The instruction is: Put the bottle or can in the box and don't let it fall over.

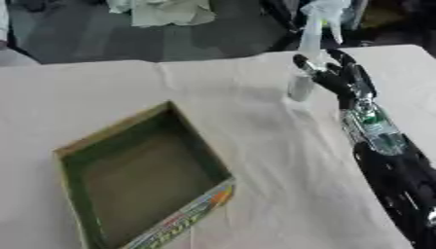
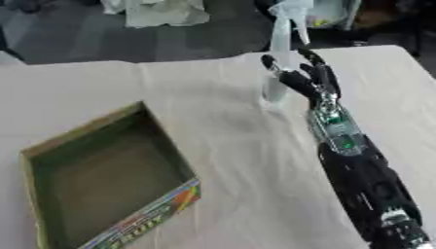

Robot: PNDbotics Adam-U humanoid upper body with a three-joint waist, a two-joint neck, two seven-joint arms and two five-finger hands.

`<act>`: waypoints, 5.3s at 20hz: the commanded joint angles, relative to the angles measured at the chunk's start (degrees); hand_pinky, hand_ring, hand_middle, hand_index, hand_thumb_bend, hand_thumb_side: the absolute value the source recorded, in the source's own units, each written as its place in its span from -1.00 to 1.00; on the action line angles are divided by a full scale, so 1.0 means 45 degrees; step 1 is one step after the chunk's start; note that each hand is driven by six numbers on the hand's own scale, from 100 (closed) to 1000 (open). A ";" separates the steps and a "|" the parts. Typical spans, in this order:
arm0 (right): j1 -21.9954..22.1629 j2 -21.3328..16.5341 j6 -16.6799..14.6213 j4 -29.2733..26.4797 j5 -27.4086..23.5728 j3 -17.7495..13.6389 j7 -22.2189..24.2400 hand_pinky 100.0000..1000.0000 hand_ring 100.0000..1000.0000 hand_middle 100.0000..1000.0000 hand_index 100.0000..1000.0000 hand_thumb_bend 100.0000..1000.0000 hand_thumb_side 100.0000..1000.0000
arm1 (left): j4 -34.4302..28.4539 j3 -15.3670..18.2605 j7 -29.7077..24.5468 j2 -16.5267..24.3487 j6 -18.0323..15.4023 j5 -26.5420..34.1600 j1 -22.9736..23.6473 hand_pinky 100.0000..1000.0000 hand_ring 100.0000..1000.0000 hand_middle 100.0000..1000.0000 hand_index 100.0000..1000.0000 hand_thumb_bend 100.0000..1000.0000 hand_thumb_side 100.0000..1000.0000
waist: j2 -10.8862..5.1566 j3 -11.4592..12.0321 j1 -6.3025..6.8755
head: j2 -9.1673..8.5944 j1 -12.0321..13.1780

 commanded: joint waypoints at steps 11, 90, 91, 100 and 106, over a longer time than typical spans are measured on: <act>-0.0084 -0.0114 0.0041 -0.0192 0.0010 -0.0126 -0.0222 0.42 0.95 0.99 0.78 0.33 -0.54 | -0.0140 0.0048 -0.0046 0.0245 -0.0028 -0.0006 -0.0091 0.52 0.51 0.41 0.53 0.13 0.48 | -0.0109 0.0000 -0.0011 | -0.0108 -0.0005; -0.0470 0.0203 0.1370 -0.1111 0.0616 -0.0088 -0.1097 0.34 0.90 0.95 0.74 0.45 -0.69 | -0.0081 0.0058 -0.0114 0.0214 -0.0055 0.0060 -0.0114 0.53 0.51 0.41 0.51 0.11 0.48 | -0.0049 -0.0057 0.0055 | -0.0358 -0.0124; -0.0501 0.0206 0.1371 -0.1060 0.0638 -0.0088 -0.1110 0.34 0.90 0.95 0.74 0.45 -0.69 | -0.0079 0.0057 -0.0115 0.0213 -0.0055 0.0062 -0.0114 0.53 0.51 0.41 0.51 0.11 0.48 | -0.0045 -0.0055 0.0060 | -0.0362 -0.0124; -0.0696 0.0242 0.1364 -0.0788 0.0818 -0.0096 -0.1186 0.34 0.90 0.95 0.74 0.44 -0.70 | -0.0077 0.0073 -0.0106 0.0209 -0.0066 0.0072 -0.0109 0.53 0.51 0.41 0.51 0.11 0.48 | -0.0033 -0.0055 0.0086 | -0.0382 -0.0147; -0.0756 0.0239 0.1394 -0.0682 0.0916 -0.0097 -0.1223 0.34 0.90 0.95 0.74 0.44 -0.71 | -0.0081 0.0077 -0.0101 0.0216 -0.0073 0.0073 -0.0112 0.54 0.51 0.41 0.51 0.10 0.48 | -0.0030 -0.0058 0.0093 | -0.0363 -0.0147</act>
